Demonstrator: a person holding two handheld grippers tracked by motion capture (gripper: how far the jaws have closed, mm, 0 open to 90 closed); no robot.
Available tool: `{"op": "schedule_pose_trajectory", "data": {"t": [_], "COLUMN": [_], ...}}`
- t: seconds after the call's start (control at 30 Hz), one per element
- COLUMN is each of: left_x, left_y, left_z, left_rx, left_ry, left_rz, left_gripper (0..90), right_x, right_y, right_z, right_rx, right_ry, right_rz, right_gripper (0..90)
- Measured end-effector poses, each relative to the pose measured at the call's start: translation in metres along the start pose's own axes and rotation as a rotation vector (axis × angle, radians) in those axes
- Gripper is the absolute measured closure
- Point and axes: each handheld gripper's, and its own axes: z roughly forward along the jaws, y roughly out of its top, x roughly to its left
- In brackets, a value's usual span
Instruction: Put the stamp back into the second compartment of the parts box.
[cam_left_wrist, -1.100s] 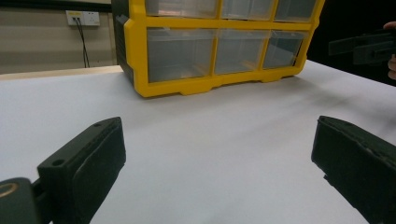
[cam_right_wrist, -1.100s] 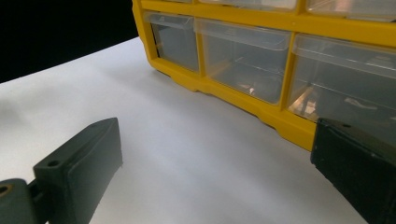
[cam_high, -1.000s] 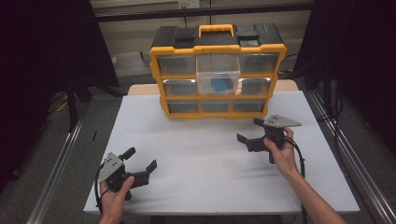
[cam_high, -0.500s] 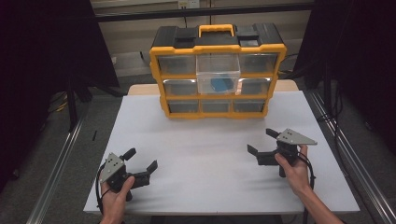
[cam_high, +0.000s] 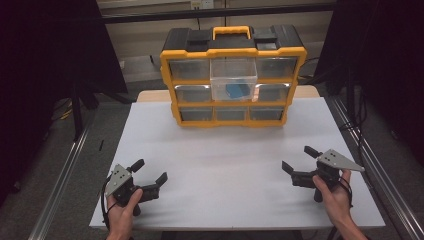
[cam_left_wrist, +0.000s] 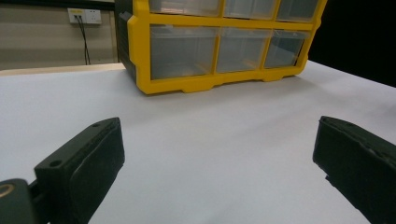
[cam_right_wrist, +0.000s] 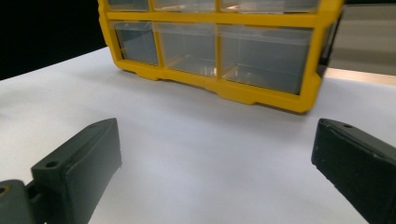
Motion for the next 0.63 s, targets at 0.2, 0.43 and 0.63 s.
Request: {"op": "schedule_pose_trajectory", "data": {"t": [0.2,0.43,0.63], "left_x": [0.003,0.004,0.005], "left_y": [0.0,-0.001,-0.001], "left_z": [-0.003,-0.003,-0.002], "left_rx": [0.007,0.001,0.003], "left_ry": [0.005,0.016,0.018], "left_rz": [0.016,0.003,0.004], "left_gripper": [2.3,2.3,2.3], "right_x": [-0.007,-0.009,-0.009], "right_y": [-0.007,-0.015,-0.015], "right_z": [-0.016,-0.038,-0.031], "right_rx": [-0.002,0.0,0.018], "right_ry": [-0.052,-0.081,-0.069], "right_rz": [0.01,-0.002,-0.007], "right_gripper": [1.5,1.2,1.1]}}
